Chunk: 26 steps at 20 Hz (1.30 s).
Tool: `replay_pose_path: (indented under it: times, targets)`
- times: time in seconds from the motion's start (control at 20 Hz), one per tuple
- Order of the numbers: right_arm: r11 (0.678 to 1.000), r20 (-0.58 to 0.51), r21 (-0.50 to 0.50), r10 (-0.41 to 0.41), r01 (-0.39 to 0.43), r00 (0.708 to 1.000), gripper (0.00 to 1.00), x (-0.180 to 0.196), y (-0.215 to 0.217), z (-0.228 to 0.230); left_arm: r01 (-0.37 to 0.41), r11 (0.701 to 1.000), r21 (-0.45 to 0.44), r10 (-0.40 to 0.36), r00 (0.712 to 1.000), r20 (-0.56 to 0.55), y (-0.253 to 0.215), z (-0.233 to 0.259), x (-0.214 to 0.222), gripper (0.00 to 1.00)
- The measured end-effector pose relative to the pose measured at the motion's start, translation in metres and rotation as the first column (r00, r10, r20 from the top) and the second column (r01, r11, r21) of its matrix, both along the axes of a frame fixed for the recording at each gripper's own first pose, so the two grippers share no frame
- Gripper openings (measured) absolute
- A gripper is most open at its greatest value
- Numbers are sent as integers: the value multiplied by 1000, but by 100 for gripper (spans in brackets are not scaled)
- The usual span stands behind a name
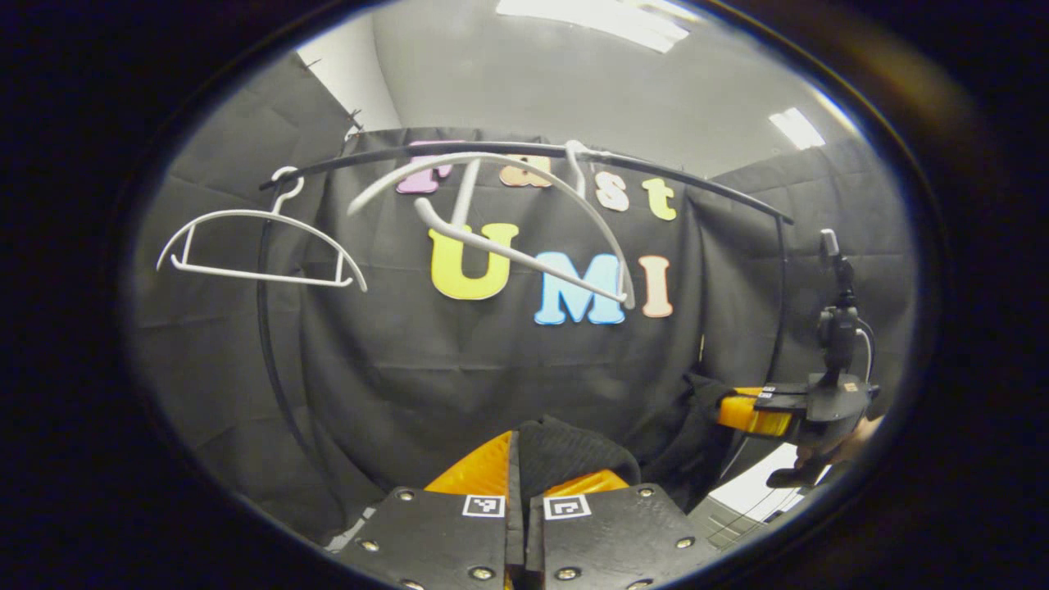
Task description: Grasp the clothes on the hanger with both hands and then place them into the laundry hamper below.
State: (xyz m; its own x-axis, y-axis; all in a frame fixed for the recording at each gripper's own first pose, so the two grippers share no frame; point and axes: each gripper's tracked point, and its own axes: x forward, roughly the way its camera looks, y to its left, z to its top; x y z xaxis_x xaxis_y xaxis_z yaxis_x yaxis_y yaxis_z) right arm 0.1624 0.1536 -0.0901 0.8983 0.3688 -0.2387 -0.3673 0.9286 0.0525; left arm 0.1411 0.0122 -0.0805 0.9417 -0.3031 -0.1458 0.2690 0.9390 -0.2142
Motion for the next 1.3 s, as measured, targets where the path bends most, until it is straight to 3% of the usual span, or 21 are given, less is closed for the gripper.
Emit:
replay_pose_path:
  times: [0.4,0.7,0.95,1.3]
  targets:
    - [999,-94,-8,35,-36,995,2,-40,25,-46,50,999,-22,-51,997,-51,-43,-38,-8,2]
    - [998,-211,-51,26,-38,977,4,-65,27,-107,57,998,-21,-60,987,-146,-64,-104,-28,3]
    - [994,-309,-101,6,-39,951,5,-82,24,-160,62,998,8,-58,965,-255,-59,-172,-50,3]
    - [984,-412,-169,-20,-55,911,4,-103,19,-216,66,995,76,-29,909,-415,-58,-248,-54,3]
